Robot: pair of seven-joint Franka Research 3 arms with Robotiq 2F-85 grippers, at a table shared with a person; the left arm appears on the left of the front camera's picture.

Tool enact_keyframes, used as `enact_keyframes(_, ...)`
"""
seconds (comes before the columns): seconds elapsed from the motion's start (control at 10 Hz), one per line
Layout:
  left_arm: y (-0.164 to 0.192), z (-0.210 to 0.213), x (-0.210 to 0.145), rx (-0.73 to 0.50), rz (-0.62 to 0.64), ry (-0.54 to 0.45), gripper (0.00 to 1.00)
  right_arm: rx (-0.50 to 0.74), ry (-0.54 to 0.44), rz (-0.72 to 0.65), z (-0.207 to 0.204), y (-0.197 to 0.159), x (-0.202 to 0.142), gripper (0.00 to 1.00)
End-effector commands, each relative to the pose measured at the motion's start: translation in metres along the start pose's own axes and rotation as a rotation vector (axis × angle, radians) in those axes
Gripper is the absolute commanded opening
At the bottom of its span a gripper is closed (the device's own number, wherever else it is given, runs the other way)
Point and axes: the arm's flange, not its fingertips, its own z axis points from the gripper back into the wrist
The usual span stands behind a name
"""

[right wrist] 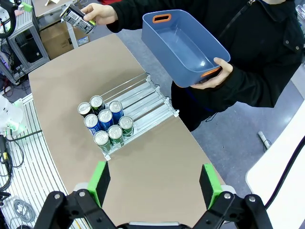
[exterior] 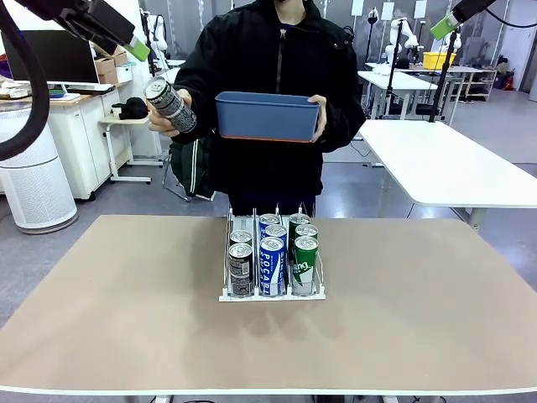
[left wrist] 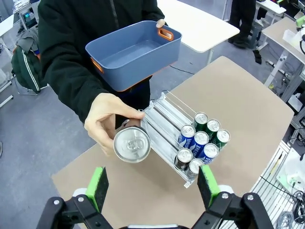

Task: Fill the beverage cans into the dispenser.
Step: Pick up the Pepsi coke handed by the human.

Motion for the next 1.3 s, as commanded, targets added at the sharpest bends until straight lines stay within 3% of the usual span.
enact_keyframes(0.0,0.004,-0.017,0.001,0.04,0.025,-0.002,1.0,0.007,0.001,-0.007,0.0,0.001,0.0,1.0)
enact_keyframes(1.2,0.027,-0.105,-0.003,0.029,0.022,0.086,1.0,0.007,0.001,-0.007,0.0,0.001,0.0,1.0)
